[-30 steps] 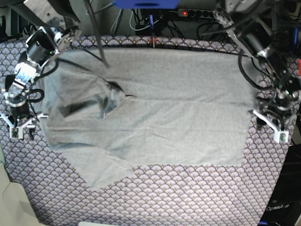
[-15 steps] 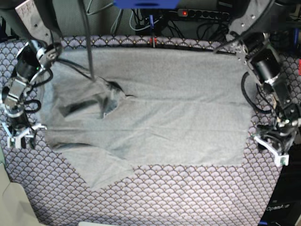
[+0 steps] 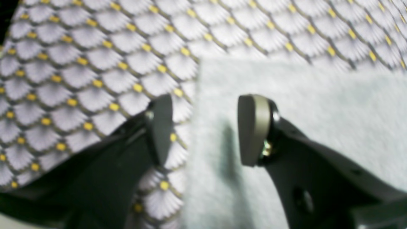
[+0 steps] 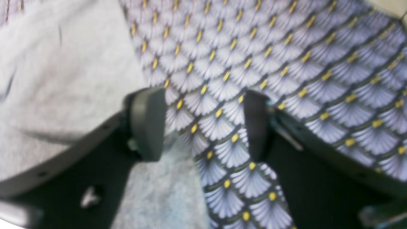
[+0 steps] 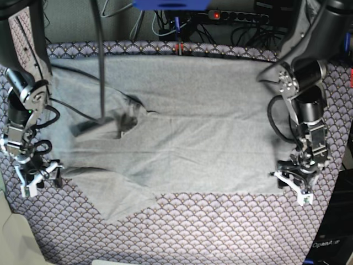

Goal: Fold the T-shirt properly
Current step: 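Release the edge and move both grippers to the shirt's opposite edge, then lower both grippers and pinch the grey shirt's opposite edge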

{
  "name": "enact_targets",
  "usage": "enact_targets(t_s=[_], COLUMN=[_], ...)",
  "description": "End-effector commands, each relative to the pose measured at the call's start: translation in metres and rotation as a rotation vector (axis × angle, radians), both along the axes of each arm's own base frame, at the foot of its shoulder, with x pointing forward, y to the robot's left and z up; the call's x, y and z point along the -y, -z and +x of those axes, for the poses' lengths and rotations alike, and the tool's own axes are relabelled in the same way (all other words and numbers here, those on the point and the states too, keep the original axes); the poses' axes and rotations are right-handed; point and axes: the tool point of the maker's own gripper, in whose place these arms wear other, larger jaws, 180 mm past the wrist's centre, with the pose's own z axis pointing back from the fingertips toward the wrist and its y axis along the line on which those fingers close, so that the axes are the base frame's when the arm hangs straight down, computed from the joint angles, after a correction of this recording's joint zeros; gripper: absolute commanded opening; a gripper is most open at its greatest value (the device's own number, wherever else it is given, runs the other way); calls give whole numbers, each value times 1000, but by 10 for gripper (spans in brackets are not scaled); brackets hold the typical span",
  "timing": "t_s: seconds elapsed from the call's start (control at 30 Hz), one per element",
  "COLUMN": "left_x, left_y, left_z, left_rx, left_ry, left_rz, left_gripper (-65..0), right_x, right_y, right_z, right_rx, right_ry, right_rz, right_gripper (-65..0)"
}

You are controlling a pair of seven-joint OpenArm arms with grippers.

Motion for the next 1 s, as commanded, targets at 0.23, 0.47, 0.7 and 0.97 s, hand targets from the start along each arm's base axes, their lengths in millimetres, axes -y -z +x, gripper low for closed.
enact_targets(t_s=[0.23,0.47,0.7,0.97], left_x=[-8,-8,-9,-8], left_y=[-34,-31,-31,-33], left_z=[23,21,21,21], left_rx=[102,95,95,99], left_ry=[-12,-12,-13,-12], left_rz=[17,18,19,21], left_gripper=[-325,-325,-325,-325], right_x=[0,-13,-21,-28], right_y=[-15,-9,6,14], right_z=[10,10,2,-5], right_rx=[51,45,18,34], right_ry=[11,-2,-11,-17], right_rz=[14,31,41,55], right_gripper=[-217,-217,-219,-283])
